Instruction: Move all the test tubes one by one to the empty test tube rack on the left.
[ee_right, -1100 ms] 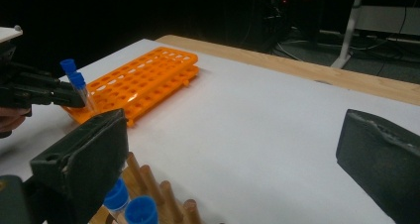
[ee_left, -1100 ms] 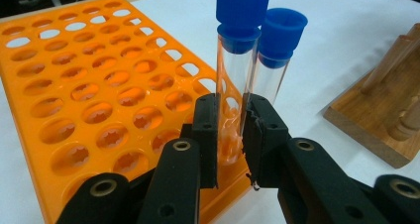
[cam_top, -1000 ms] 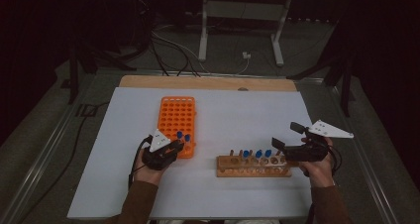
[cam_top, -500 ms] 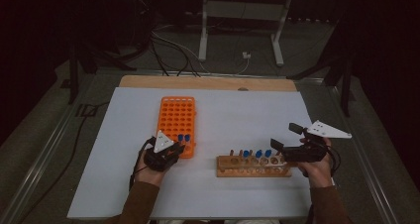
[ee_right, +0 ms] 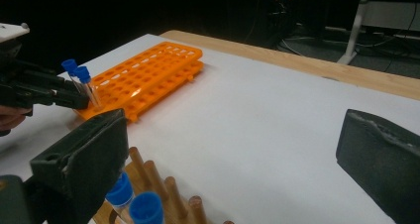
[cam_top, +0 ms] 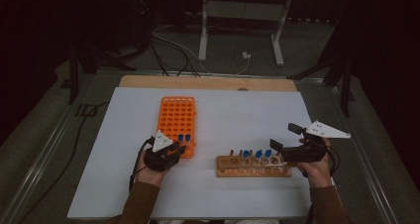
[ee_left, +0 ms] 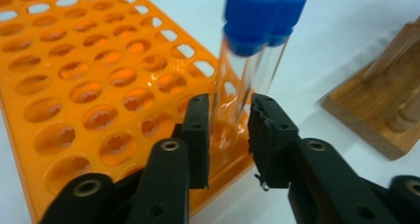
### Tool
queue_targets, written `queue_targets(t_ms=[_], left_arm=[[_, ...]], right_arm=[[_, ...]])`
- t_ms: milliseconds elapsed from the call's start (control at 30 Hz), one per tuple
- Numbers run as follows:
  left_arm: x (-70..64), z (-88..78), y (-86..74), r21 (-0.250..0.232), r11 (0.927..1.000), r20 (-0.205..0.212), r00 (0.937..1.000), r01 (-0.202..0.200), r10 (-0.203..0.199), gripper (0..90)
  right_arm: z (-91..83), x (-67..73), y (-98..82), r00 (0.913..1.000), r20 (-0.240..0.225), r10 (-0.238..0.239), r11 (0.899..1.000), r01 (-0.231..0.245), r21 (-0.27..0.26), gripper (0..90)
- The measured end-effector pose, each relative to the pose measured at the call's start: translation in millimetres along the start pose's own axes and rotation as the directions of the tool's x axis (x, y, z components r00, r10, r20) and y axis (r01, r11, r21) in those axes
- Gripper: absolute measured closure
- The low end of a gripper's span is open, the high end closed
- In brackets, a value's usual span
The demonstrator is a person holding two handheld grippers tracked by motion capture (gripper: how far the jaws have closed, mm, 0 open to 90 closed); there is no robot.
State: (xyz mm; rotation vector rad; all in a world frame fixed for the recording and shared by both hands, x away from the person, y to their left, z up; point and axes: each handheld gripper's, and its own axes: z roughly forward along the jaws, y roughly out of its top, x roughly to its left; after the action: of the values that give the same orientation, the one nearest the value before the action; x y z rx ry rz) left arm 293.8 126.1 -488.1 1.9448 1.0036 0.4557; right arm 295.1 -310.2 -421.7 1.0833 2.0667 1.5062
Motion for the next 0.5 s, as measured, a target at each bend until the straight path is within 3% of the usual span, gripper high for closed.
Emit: queue_targets(t_ms=[133,333,500], left_arm=[[-1.4,-2.4,1.4,-0.006,0.9999,-0.029,0.9995,-0.014,0.014,75.1],[0.7,1.2,-0.3,0.033,0.9994,-0.037,0.9993,-0.01,0.011,77.6],[1.6,0.7,-0.7,0.029,0.9995,-0.026,0.9996,0.01,-0.009,76.5]], right_arm=[[0.2,0.2,-0.1,1.0,-0.002,0.0,1.0,0.0,0.0,0.0],[0.9,2.1,-0.7,0.9998,-0.014,-0.012,1.0,0.012,0.004,0.0],[-0.6,4.0,-2.0,0.9996,-0.022,-0.019,1.0,0.019,0.004,0.0]])
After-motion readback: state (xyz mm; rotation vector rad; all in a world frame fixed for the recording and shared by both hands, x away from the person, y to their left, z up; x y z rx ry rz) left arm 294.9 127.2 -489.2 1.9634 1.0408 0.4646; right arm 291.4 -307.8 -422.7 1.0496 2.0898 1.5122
